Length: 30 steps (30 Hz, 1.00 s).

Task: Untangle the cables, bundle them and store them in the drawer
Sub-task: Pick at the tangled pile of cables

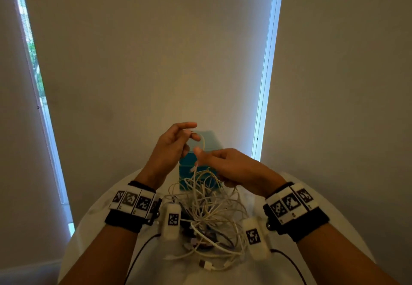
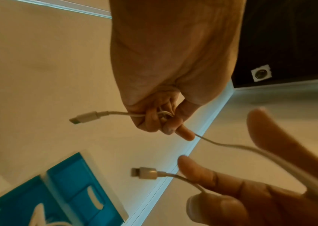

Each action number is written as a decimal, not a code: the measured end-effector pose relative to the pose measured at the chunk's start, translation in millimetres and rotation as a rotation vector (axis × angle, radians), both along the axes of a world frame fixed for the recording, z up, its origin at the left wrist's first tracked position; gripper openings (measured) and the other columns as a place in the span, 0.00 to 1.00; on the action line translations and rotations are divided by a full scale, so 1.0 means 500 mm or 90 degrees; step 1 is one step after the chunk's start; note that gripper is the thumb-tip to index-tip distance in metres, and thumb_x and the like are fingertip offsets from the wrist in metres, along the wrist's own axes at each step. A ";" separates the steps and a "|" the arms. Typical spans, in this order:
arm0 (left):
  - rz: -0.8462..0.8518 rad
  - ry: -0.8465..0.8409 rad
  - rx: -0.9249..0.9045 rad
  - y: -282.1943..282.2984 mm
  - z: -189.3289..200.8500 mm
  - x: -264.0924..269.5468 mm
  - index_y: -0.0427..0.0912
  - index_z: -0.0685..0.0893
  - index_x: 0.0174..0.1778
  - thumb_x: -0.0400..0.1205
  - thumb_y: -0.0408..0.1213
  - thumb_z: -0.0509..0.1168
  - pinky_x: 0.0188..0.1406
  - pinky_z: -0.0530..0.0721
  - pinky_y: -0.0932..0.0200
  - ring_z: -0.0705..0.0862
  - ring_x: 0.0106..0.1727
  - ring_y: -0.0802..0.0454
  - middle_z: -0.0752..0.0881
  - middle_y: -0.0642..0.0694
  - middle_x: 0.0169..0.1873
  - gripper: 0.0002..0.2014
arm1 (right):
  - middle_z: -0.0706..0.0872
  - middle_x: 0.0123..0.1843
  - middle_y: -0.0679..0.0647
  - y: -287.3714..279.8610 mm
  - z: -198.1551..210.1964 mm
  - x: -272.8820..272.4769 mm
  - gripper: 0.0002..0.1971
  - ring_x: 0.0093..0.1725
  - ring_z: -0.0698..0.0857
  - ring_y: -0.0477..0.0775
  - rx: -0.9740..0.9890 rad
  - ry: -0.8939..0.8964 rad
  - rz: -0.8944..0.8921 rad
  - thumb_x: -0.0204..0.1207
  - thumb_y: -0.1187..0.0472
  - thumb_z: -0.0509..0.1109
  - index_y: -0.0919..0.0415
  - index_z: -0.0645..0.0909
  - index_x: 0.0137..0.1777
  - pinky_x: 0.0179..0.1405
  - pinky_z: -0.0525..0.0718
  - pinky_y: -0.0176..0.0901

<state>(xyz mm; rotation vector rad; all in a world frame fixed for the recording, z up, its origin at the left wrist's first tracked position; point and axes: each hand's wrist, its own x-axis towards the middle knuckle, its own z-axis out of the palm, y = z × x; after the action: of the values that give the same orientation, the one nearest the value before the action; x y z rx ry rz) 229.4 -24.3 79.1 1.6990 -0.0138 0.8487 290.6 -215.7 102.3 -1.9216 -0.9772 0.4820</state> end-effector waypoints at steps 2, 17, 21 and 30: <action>0.004 -0.001 0.017 0.009 0.021 0.000 0.45 0.87 0.70 0.96 0.37 0.59 0.36 0.80 0.62 0.79 0.37 0.51 0.93 0.46 0.52 0.13 | 0.73 0.31 0.50 0.007 0.002 -0.009 0.29 0.27 0.69 0.46 0.001 0.012 0.059 0.78 0.25 0.69 0.49 0.95 0.56 0.27 0.68 0.39; 0.081 0.087 0.304 -0.054 0.046 -0.086 0.54 0.93 0.47 0.81 0.62 0.74 0.41 0.90 0.59 0.90 0.38 0.60 0.94 0.56 0.41 0.15 | 0.81 0.36 0.50 0.032 0.135 0.039 0.20 0.27 0.74 0.43 0.174 0.056 -0.032 0.94 0.49 0.62 0.65 0.88 0.62 0.25 0.73 0.33; 0.168 0.044 0.297 -0.030 0.036 -0.074 0.54 0.85 0.51 0.82 0.58 0.77 0.39 0.89 0.51 0.88 0.35 0.55 0.92 0.56 0.40 0.14 | 0.82 0.36 0.50 0.021 0.133 0.048 0.19 0.27 0.74 0.43 0.181 0.093 -0.038 0.94 0.49 0.63 0.66 0.87 0.62 0.26 0.73 0.33; 0.169 0.070 0.126 0.039 0.071 -0.101 0.45 0.92 0.55 0.89 0.44 0.71 0.27 0.80 0.66 0.87 0.29 0.51 0.95 0.48 0.42 0.07 | 0.88 0.46 0.52 0.003 0.152 0.059 0.21 0.37 0.79 0.47 0.068 0.016 -0.059 0.93 0.47 0.64 0.63 0.91 0.63 0.32 0.79 0.36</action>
<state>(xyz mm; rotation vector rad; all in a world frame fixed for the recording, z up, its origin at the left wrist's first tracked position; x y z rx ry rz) 179.1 -4.8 114.5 1.9599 0.2129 0.9740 320.1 -214.4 178.4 -1.8515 -0.8759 0.3925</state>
